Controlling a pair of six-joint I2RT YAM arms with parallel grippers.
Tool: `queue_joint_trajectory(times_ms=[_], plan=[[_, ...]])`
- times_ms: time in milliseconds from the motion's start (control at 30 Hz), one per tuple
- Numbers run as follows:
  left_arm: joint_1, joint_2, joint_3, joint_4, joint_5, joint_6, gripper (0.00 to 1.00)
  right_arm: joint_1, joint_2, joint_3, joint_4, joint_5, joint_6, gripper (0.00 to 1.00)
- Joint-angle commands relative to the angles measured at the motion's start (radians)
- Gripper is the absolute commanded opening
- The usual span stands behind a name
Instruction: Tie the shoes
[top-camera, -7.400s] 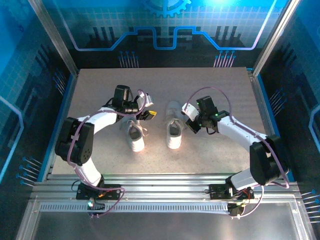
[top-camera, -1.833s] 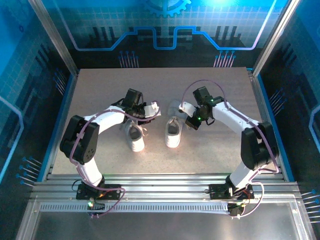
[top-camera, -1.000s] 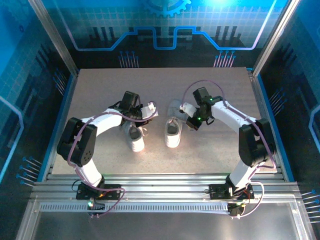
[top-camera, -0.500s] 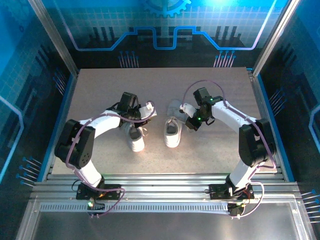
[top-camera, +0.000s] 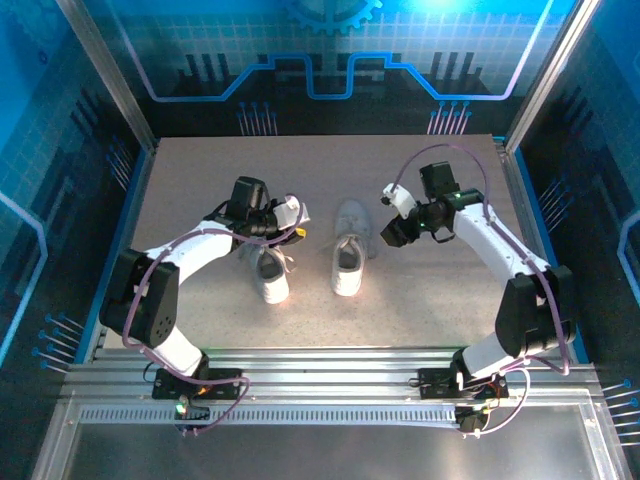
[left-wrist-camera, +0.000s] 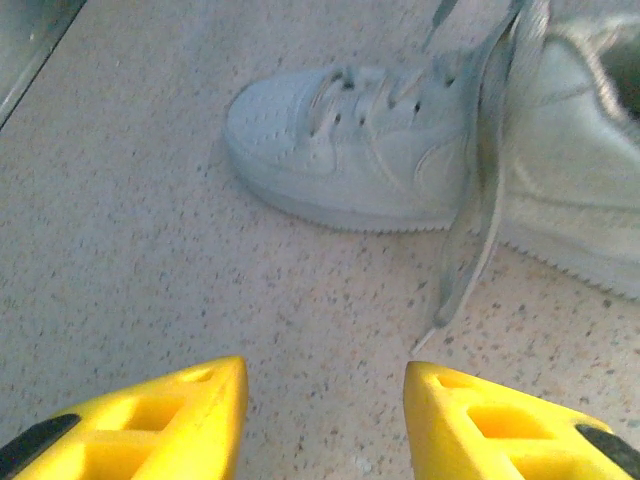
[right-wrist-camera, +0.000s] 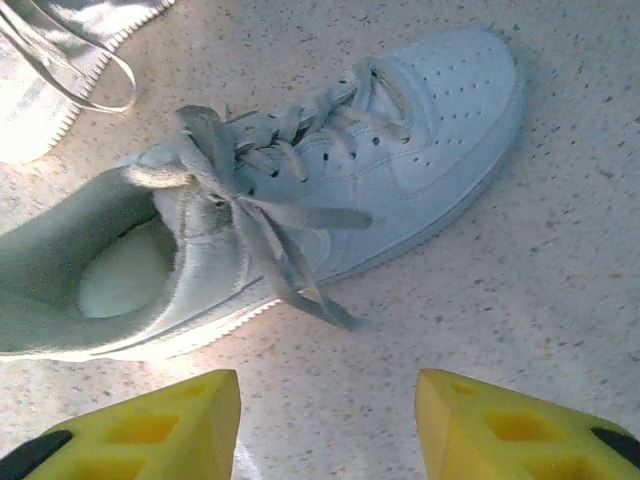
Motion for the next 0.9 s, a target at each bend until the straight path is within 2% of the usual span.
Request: queue_joint_trajectory(times_ms=[0,133,233,333,500,867], plan=[[-0.008,0.019,0.044,-0.002,0.13,0.004,0.46,0.025,0.038,0.036,0.08,0.052,-0.076,0.48],[-0.049,0.047,0.067,-0.018,0.145,0.029,0.49,0.054,0.111,0.108,0.111,0.073,-0.153,0.48],[-0.071,0.074,0.095,-0.044,0.171,0.045,0.49,0.063,0.146,0.123,0.136,0.075,-0.268,0.48],[-0.084,0.107,0.129,-0.056,0.218,0.013,0.53,0.061,0.155,0.094,0.215,0.061,-0.347,0.48],[-0.09,0.167,0.185,-0.045,0.257,-0.069,0.58,0.062,0.198,0.106,0.212,0.05,-0.431,0.48],[-0.09,0.235,0.245,-0.032,0.285,-0.112,0.59,0.082,0.242,0.078,0.207,0.067,-0.581,0.45]])
